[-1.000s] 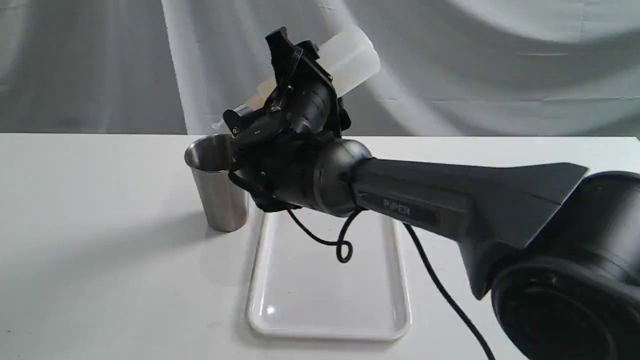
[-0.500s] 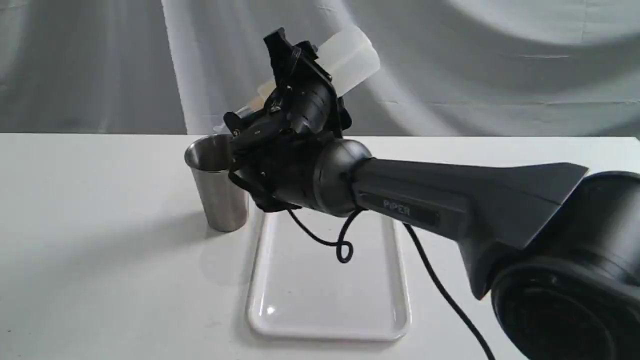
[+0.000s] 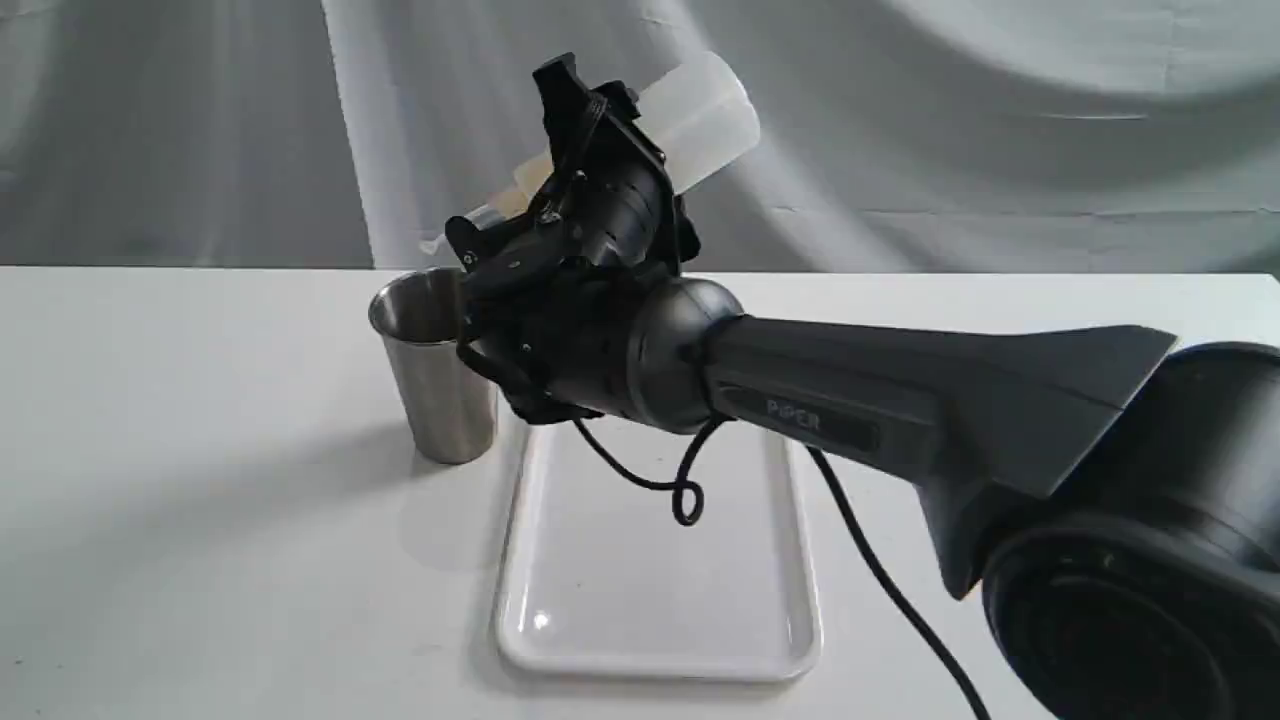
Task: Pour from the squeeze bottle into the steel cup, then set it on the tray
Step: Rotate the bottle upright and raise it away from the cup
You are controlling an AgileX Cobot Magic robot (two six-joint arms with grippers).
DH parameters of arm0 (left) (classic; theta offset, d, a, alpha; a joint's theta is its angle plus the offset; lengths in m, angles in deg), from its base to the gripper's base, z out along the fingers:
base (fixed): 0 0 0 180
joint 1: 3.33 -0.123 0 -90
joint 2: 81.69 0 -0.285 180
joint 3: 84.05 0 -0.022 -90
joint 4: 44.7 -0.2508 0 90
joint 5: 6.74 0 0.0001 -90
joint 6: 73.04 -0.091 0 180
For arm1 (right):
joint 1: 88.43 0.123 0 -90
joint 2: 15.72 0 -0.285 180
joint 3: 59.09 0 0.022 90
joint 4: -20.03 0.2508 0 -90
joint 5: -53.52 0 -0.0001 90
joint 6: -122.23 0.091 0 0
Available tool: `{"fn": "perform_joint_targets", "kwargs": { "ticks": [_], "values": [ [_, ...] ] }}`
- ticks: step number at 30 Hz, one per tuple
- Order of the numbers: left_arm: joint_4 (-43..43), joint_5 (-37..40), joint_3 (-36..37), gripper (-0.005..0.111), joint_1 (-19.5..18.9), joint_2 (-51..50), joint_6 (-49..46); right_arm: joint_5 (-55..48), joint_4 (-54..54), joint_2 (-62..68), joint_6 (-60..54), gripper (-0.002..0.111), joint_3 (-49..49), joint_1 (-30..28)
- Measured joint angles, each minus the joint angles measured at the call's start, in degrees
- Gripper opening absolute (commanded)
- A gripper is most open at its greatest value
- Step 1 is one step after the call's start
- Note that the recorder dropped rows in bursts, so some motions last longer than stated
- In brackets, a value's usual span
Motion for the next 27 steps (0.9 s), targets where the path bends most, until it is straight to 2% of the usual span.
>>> {"fn": "perform_joint_targets", "kwargs": {
  "ticks": [10, 20, 27],
  "values": [
    [0.00, 0.00, 0.00, 0.008, 0.00, 0.00, 0.00, -0.31, 0.00, -1.04, 20.58, 0.036, 0.00, 0.10],
    [0.00, 0.00, 0.00, 0.008, 0.00, 0.00, 0.00, -0.86, 3.20, -2.02, 50.94, 0.036, 0.00, 0.21],
    [0.00, 0.00, 0.00, 0.008, 0.00, 0.00, 0.00, 0.01, 5.11, -3.35, 76.05, 0.036, 0.00, 0.59]
  ]
}}
